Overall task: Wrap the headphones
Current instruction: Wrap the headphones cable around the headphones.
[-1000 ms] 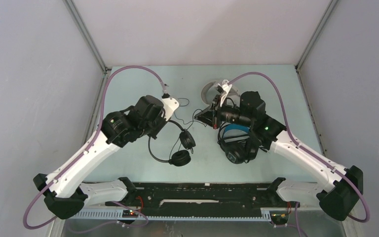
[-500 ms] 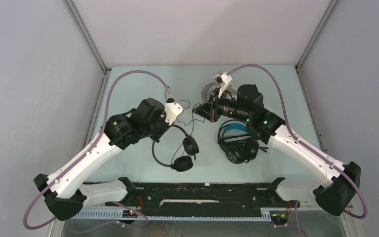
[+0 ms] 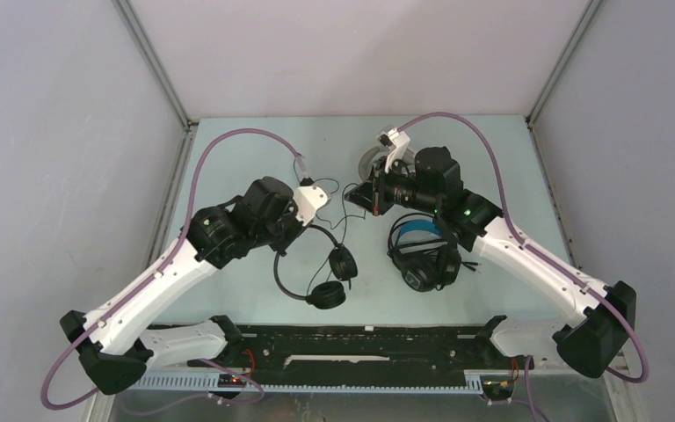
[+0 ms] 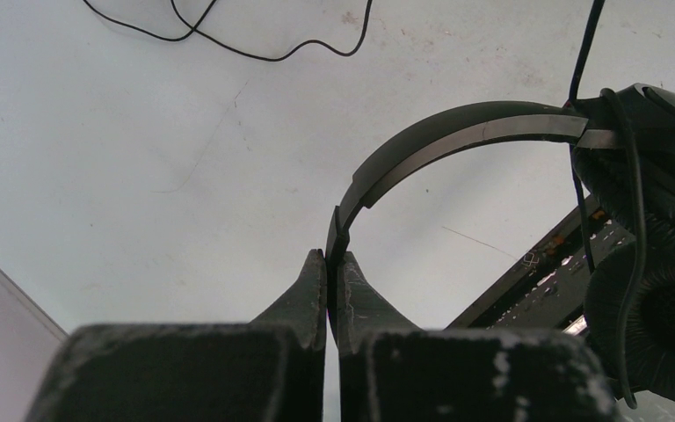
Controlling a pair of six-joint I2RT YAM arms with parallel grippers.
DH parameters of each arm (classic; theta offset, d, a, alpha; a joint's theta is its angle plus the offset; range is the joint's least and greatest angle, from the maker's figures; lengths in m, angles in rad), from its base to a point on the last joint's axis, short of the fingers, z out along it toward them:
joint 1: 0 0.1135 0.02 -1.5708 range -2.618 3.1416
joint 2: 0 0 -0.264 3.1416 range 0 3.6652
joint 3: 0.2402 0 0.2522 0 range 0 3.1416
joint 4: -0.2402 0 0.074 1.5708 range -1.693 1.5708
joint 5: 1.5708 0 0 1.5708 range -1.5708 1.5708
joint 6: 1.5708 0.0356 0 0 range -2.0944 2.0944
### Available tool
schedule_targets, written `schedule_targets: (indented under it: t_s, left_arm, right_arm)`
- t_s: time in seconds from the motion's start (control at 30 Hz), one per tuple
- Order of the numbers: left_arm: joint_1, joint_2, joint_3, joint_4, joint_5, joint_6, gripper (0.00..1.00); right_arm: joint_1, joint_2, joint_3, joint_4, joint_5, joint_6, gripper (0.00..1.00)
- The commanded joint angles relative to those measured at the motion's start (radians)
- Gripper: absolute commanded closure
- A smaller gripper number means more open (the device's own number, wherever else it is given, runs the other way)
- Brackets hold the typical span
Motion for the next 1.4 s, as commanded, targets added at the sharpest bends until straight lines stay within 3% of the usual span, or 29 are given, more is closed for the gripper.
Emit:
schedule_targets:
  t_s: [0.0,0.17,0.47,0.67,1.03,1.37]
  left_arm:
    - [-0.007,-0.020,-0.023,0.059,0.018,0.020,1.00]
    - [-0.008,0.044,0.009,0.012,-0.134,-0.044,1.00]
    - [0.021,0.122,0.078,0.001,-0.297,-0.210,1.00]
    - [0.091,0.135,0.104,-0.006,-0.341,-0.292,1.00]
    - [0.180,0.047,0.083,0.142,-0.430,-0.368,1.00]
    - [0.240,-0.046,0.036,0.265,-0.388,-0.432,1.00]
  right_arm:
    - [-0.005,-0.008,0.054,0.010,0.032,-0.018,1.00]
    - [0.009,-0.033,0.072,-0.007,-0.003,-0.009,1.00]
    - [0.147,-0.042,0.071,-0.044,-0.065,0.031,1.00]
    - [0.218,-0.023,0.071,-0.021,-0.080,0.065,1.00]
    - [0.256,0.076,0.071,0.070,-0.143,0.118,1.00]
    - [0.258,0.140,0.071,0.104,-0.108,0.057,0.96]
